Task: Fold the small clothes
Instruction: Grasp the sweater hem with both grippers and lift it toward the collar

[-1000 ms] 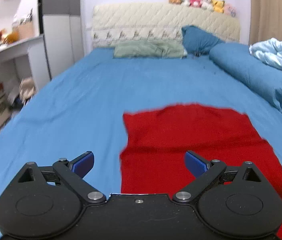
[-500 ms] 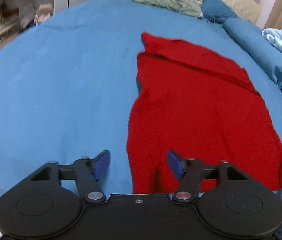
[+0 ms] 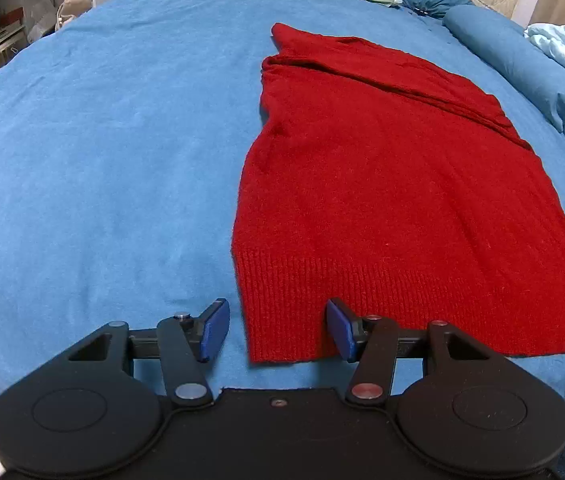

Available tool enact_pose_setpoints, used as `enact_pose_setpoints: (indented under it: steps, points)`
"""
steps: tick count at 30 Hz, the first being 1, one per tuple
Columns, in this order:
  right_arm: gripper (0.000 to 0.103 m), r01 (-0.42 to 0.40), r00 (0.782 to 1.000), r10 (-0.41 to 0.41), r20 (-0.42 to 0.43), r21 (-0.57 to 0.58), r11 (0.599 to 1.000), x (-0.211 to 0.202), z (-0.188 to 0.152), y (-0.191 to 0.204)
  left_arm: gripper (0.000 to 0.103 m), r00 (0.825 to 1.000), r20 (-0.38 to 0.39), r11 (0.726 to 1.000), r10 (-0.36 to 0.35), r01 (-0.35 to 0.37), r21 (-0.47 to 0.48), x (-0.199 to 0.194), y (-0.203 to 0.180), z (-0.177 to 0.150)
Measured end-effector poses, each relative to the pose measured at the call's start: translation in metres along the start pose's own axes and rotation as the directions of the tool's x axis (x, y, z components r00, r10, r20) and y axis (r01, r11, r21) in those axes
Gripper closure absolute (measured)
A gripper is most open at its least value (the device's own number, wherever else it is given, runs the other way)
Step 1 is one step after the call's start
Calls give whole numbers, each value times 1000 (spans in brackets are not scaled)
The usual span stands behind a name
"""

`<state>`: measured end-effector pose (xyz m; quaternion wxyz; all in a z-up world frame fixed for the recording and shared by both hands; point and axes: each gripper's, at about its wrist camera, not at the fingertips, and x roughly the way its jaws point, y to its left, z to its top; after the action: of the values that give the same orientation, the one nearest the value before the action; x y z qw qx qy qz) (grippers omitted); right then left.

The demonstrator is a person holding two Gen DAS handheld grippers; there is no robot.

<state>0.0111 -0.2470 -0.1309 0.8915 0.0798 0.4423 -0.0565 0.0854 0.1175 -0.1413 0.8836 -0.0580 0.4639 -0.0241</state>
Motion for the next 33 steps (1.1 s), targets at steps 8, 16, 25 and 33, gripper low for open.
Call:
enact_pose_setpoints:
  steps: [8,16,25,33]
  points:
    - [66,-16,1000,16,-4,135,991,-6,0,-27,55,1000,8,1000,6,-6,9,0,-1,-2]
    - [81,-50,999,51,-1,128,991,-6,-1,-28,92,1000,-9,1000,-15,15,18,0,-4,-2]
    - [83,-176,984,167,60,223,959,-24,14,-43,96,997,66,999,-45,46,-19,-32,-10,11]
    - [83,-386,911,327,251,244,890,-47,106,-64,96,954,274,986,-121,148,-82,-61,-18,117]
